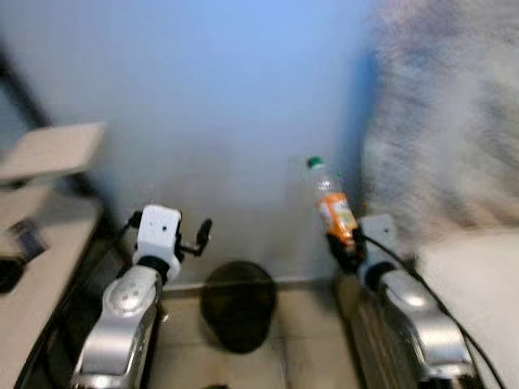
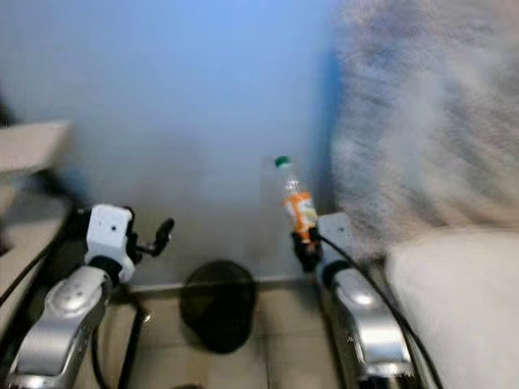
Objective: Clean up the room
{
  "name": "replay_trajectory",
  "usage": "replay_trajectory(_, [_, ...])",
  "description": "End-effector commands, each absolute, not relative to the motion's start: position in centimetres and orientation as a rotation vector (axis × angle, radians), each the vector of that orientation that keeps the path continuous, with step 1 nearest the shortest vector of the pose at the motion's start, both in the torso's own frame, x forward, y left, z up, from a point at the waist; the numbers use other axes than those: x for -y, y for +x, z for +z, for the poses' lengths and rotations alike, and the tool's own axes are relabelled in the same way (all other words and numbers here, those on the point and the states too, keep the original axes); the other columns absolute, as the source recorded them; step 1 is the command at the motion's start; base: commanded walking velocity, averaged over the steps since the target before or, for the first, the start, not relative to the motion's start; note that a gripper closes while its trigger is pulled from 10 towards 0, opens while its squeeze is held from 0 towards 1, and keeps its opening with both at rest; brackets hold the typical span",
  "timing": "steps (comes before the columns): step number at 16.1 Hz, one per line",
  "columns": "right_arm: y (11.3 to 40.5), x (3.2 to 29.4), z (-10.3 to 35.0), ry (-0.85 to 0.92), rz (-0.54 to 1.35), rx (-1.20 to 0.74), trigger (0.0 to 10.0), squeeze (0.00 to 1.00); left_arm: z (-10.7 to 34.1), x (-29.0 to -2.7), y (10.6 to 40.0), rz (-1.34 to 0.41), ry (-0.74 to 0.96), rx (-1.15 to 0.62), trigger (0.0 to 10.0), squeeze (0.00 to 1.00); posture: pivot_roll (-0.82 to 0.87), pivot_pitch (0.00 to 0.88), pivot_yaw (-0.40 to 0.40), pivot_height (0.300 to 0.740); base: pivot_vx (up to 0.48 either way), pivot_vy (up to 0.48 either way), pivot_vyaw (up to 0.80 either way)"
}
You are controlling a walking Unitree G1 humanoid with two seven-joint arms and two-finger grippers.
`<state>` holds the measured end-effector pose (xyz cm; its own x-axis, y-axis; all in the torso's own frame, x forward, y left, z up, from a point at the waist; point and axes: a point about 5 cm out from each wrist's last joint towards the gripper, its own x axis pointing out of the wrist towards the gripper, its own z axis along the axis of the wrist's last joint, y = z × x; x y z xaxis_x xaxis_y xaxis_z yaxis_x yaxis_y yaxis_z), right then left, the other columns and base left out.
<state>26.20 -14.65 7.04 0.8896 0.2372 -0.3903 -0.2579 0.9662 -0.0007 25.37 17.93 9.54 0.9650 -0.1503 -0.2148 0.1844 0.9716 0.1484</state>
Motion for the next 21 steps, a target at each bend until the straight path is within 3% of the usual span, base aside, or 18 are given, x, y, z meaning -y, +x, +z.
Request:
replay_trajectory(1, [26.4, 14.3, 7.4, -0.087, 0.298, -0.385, 10.0, 0.00, 9.8, -18.1, 25.4, -0.168, 0.171, -0.196, 10.0, 0.00, 0.05, 0.000, 0.053, 0.740, 0.307, 0.000, 0.80])
replay_trajectory(9, [26.4, 13.8, 6.3, -0.237, 0.488, -0.436, 10.0, 0.00, 9.8, -17.5, 25.0, -0.212, 0.204, -0.201, 10.0, 0.00, 0.07, 0.000, 0.047, 0.740, 0.279, 0.000, 0.00])
replay_trajectory(12, [26.9, 13.5, 5.8, -0.271, 0.533, -0.445, 10.0, 0.00, 9.7, -17.7, 24.9, -0.222, 0.213, -0.211, 10.0, 0.00, 0.07, 0.000, 0.051, 0.740, 0.000, 0.000, 0.00])
replay_trajectory(16, [28.4, 13.0, 4.9, -0.323, 0.550, -0.454, 10.0, 0.00, 8.9, -16.6, 24.3, -0.455, 0.287, -0.279, 10.0, 0.00, 0.08, 0.000, 0.049, 0.740, 0.000, 0.000, 0.00])
replay_trajectory(19, [29.6, 12.8, 2.8, -0.402, 0.519, -0.534, 10.0, 0.00, 8.1, -16.8, 24.2, -0.638, 0.501, -0.391, 10.0, 0.00, 0.10, 0.000, 0.032, 0.740, 0.000, 0.000, 0.00])
replay_trajectory(21, [29.9, 12.8, 1.6, -0.467, 0.486, -0.572, 10.0, 0.00, 8.1, -16.9, 24.1, -0.715, 0.516, -0.421, 10.0, 0.00, 0.10, 0.000, 0.029, 0.740, 0.000, 0.000, 0.00])
